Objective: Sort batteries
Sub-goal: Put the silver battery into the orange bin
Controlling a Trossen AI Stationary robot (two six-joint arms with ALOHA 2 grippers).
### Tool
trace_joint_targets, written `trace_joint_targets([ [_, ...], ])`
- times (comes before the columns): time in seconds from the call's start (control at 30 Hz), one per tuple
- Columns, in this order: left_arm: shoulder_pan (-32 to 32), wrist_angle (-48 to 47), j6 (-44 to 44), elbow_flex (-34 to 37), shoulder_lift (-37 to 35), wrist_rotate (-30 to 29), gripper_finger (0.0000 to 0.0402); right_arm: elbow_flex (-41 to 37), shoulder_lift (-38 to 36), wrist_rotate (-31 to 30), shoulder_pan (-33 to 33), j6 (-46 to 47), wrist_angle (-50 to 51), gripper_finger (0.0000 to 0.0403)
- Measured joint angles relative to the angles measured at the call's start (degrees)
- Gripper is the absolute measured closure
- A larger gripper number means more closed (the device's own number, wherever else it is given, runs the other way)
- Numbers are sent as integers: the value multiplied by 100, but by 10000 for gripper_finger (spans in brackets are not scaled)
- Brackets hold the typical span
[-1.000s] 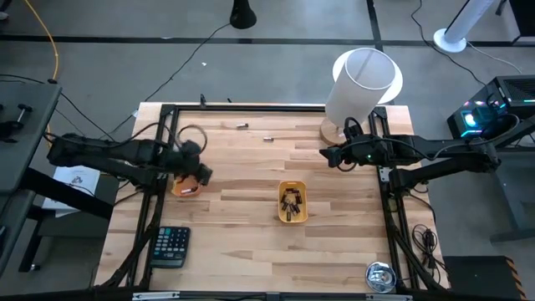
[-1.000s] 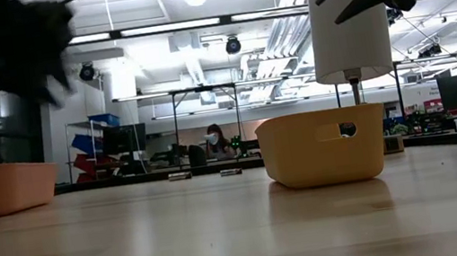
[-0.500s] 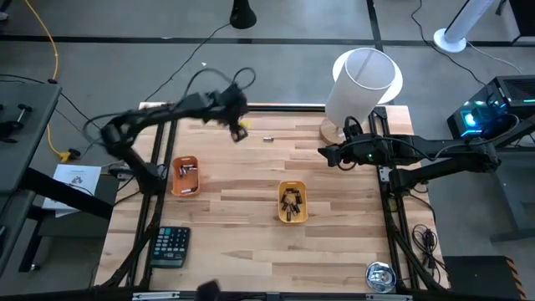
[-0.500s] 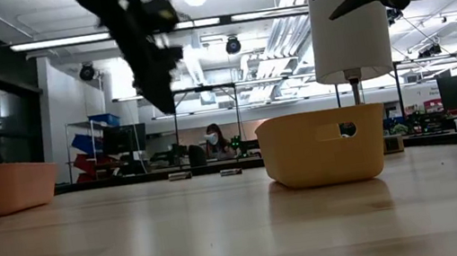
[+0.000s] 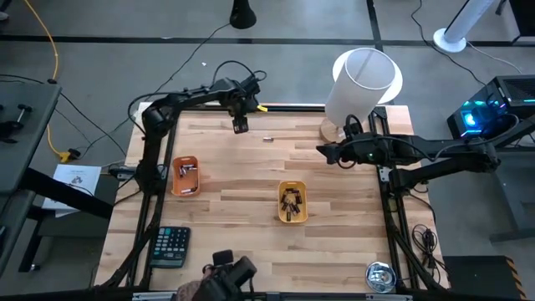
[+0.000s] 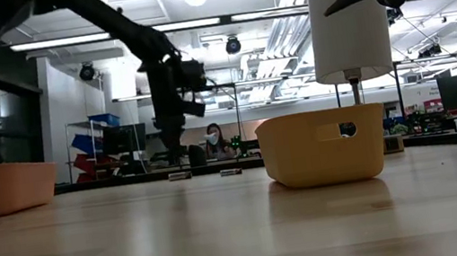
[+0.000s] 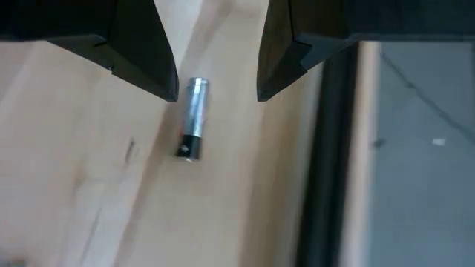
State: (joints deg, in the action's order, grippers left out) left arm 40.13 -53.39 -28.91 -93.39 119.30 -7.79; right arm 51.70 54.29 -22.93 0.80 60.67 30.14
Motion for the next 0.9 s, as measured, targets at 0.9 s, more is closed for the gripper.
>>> trace_joint_targets([
  [0.9, 84, -251, -333, -126, 1044, 577, 291, 0, 611, -300, 0, 624, -435, 194],
])
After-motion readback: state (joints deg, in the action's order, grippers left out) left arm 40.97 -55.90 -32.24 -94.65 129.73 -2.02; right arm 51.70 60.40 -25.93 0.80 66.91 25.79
